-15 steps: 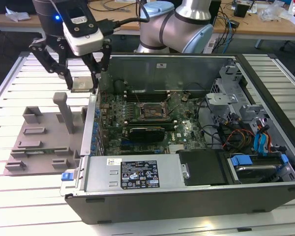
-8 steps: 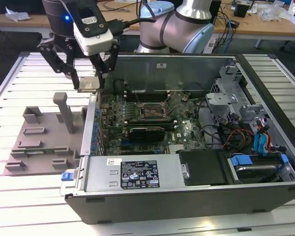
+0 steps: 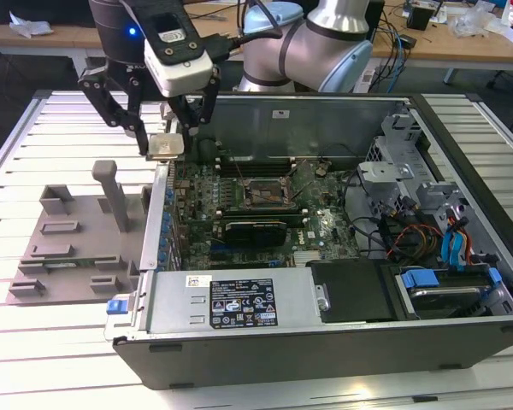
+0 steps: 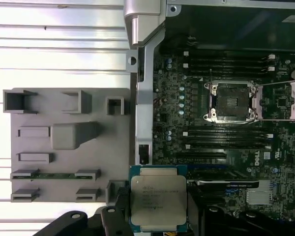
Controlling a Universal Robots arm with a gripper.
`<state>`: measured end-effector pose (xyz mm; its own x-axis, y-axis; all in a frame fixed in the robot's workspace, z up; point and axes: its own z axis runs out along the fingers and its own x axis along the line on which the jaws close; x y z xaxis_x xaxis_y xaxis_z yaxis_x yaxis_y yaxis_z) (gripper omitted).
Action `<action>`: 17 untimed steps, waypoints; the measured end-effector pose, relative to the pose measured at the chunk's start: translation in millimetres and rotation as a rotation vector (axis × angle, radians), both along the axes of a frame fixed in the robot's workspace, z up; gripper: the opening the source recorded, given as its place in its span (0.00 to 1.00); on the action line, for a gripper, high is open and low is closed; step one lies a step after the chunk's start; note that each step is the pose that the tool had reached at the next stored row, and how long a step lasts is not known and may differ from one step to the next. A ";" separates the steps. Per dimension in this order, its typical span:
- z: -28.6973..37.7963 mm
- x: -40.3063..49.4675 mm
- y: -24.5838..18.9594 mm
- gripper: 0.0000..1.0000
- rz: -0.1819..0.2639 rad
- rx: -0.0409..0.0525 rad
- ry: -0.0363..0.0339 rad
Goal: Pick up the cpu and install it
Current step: 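Pick up the cpu and move it towards the insertion slot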
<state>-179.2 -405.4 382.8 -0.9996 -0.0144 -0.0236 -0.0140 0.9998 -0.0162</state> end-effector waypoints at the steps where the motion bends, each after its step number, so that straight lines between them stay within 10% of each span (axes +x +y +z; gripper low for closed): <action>1: 0.0 1.6 0.0 0.55 0.000 0.0000 0.0000; 10: -0.2 19.0 0.0 0.55 0.000 0.0000 0.0002; 17: -1.3 50.4 0.0 0.55 0.000 0.0000 0.0018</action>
<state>-128.9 -405.4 381.5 -0.9997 -0.0144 -0.0218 -0.0141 0.9998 -0.0161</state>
